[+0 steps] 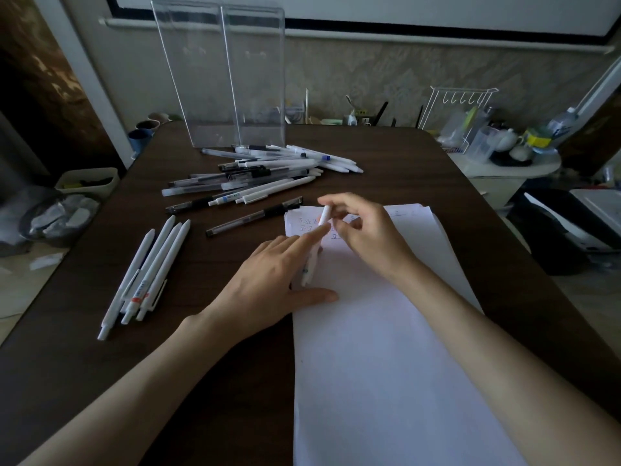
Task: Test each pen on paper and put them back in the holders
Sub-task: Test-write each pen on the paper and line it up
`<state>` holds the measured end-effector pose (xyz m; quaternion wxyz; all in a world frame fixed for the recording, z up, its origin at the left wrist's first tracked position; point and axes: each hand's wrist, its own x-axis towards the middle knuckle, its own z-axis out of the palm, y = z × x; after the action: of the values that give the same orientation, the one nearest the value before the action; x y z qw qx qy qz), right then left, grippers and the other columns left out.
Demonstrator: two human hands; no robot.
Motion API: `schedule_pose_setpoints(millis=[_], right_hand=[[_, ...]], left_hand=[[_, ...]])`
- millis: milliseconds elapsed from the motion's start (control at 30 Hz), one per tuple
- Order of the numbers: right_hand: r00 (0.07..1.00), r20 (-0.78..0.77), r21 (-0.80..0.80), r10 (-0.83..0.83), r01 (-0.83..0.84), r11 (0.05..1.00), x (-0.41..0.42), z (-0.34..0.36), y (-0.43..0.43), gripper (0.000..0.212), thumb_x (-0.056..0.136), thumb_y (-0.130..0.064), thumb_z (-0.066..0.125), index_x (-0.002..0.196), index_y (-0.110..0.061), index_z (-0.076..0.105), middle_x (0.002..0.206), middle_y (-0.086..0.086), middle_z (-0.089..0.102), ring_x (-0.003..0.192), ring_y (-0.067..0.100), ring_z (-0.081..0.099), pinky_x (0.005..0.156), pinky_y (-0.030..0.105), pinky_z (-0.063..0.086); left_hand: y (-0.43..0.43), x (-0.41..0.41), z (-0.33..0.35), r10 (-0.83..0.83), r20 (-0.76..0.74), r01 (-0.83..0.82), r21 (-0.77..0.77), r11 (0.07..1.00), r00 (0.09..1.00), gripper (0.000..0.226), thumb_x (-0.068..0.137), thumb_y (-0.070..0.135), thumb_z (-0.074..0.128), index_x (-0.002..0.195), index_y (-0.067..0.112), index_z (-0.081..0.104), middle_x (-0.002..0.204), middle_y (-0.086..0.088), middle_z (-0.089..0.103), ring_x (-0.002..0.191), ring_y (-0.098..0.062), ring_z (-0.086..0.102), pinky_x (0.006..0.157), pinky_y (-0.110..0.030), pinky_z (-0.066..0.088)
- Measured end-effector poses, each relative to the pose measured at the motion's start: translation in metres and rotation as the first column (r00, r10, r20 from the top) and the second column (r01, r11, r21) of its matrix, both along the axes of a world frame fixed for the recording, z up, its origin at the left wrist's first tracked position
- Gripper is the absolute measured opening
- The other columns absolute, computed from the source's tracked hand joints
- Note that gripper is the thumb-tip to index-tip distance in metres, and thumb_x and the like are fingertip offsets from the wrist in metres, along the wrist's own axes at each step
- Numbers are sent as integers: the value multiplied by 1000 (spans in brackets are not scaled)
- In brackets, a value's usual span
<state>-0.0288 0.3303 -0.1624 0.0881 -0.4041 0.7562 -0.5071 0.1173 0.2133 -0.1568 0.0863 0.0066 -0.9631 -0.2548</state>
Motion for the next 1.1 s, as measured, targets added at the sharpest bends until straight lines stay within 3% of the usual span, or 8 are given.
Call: schedule_pose_setpoints(millis=[167,300,400,533,633,867,1000,1100], right_hand=[[997,-27,27,78,-78,997,1,0,1,53,82,13,45,120,-21,62,111,6,63,95,-5,53,78,12,41],[989,-44,47,143,-141,989,6,3,3,57,82,12,44,122,-25,59,108,4,58,98,-2,51,90,18,39],[986,-53,62,160,-157,986,9,4,-1,58,85,9,44,127,-29,55,112,1,61,102,2,53,89,22,40],[983,-127,132,132,-116,984,10,10,-16,51,89,5,42,133,-22,50,111,-5,62,103,8,49,78,7,35],[950,-293,232,113,-44,972,7,17,-45,40,91,3,43,124,-12,59,121,4,61,115,18,47,92,18,36],[687,-656,500,312,86,862,16,9,-104,29,97,-14,47,122,-13,60,123,5,56,116,26,43,97,38,37],[599,-758,430,258,161,889,13,12,-110,19,93,-10,52,109,-11,64,110,7,55,110,26,44,92,37,35],[556,-824,228,107,154,961,10,27,-99,8,81,-6,68,90,-4,67,92,13,57,92,33,52,76,42,43]], left_hand=[[-4,0,-7,-56,-96,54,-21,998,994,62,69,69,54,115,28,61,102,11,54,88,-2,42,77,-13,31],[-3,1,-5,-21,-88,26,52,998,996,38,66,56,70,85,24,63,86,9,51,80,-7,45,68,-11,35],[-4,6,-3,11,-99,-12,-11,1000,995,36,72,58,65,89,26,61,87,10,51,80,-7,44,69,-16,35],[-12,23,6,171,-57,-176,-116,977,984,32,86,44,57,114,28,56,106,8,52,96,-8,45,79,-23,35],[-22,48,9,299,-67,-306,-204,930,952,34,87,38,57,119,25,54,109,4,53,101,-13,48,79,-26,39],[-37,93,-2,450,-91,-451,-351,820,889,38,86,52,45,111,27,60,95,3,55,91,-18,54,76,-31,43],[-34,95,-3,484,-123,-489,-410,770,866,47,82,58,35,105,30,65,86,5,55,82,-17,54,72,-35,44],[-33,91,-1,474,-132,-481,-433,763,870,49,81,60,35,103,29,67,85,4,56,82,-18,55,72,-37,45]])
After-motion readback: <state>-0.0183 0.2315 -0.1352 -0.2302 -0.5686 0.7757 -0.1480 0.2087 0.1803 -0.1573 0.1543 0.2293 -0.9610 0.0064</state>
